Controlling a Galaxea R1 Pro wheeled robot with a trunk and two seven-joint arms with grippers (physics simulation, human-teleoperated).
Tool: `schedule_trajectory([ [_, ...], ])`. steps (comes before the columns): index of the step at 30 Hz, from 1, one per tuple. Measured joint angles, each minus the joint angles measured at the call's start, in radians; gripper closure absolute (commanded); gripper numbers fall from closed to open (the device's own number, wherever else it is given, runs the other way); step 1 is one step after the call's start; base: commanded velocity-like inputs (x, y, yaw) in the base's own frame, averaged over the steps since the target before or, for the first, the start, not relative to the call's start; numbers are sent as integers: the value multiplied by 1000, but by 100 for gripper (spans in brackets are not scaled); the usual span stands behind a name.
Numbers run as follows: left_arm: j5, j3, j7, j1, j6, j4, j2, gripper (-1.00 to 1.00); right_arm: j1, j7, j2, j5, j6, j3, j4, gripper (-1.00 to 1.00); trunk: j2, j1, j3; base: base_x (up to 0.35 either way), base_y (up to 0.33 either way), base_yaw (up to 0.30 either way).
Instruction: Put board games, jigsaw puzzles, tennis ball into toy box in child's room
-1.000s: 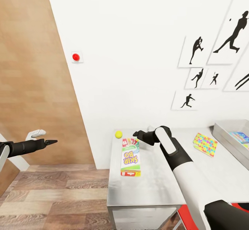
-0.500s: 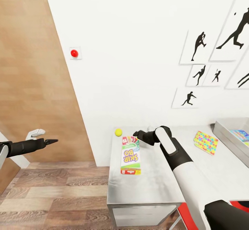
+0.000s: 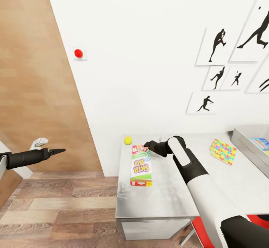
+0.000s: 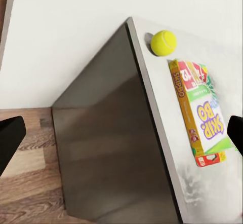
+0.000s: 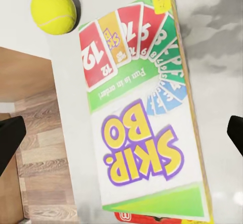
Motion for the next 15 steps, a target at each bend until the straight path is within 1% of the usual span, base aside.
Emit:
schedule_trajectory([
  [2, -1, 10, -27, 0, 0, 0, 2, -100, 0, 0, 0, 0, 0, 0, 0, -100, 0, 0, -3, 0, 0, 0],
  [4, -2, 31, -51, 0, -1, 2, 9, -100, 0, 0, 0, 0, 0, 0, 0, -100, 0, 0, -7, 0, 0, 0],
  [6, -3, 50, -61, 0, -1, 2, 12, -100, 0, 0, 0, 0, 0, 0, 0, -100, 0, 0, -10, 0, 0, 0],
  [10, -7, 60, -65, 0, -1, 2, 12, -100, 0, 0, 1, 0, -1, 0, 0, -100, 0, 0, -16, 0, 0, 0],
  [15, -8, 62, -66, 0, -1, 3, 12, -100, 1, 0, 1, 0, -1, -1, 0, -100, 0, 0, -25, 0, 0, 0],
])
